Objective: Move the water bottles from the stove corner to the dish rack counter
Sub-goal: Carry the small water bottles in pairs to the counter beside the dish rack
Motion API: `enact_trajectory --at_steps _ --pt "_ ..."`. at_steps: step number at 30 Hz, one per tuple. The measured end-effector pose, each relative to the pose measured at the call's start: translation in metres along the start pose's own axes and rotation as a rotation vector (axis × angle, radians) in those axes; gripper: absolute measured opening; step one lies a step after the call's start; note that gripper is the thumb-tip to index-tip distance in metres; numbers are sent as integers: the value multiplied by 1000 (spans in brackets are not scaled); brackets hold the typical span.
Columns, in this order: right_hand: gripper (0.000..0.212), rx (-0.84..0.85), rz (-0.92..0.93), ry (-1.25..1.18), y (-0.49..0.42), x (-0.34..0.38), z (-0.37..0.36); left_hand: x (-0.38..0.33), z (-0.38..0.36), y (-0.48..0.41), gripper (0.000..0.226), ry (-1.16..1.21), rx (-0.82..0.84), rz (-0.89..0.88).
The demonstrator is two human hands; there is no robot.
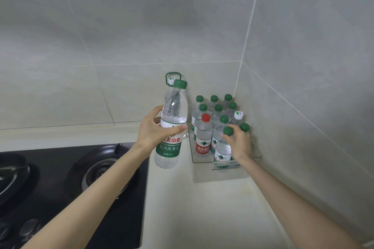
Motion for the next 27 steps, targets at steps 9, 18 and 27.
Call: enact_trajectory --at_steps 9,18,27 --pt "41 -69 151 -124 11 31 22 -4 3 10 67 -48 -27 -10" --pt "36 80 419 -497 13 116 64 -18 16 23 61 -16 -132 -10" --pt "36 261 529 -685 44 185 64 -32 58 46 77 -59 -281 -25"
Point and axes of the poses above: each hand's wrist, its own y-axis away from the middle knuckle, its own z-axis out of the back of the hand, x = y × z, the point moved 1 cm from there along -y, towards the middle knuckle, and after that the axes turned 6 degrees about -z, right-handed, at the moved point
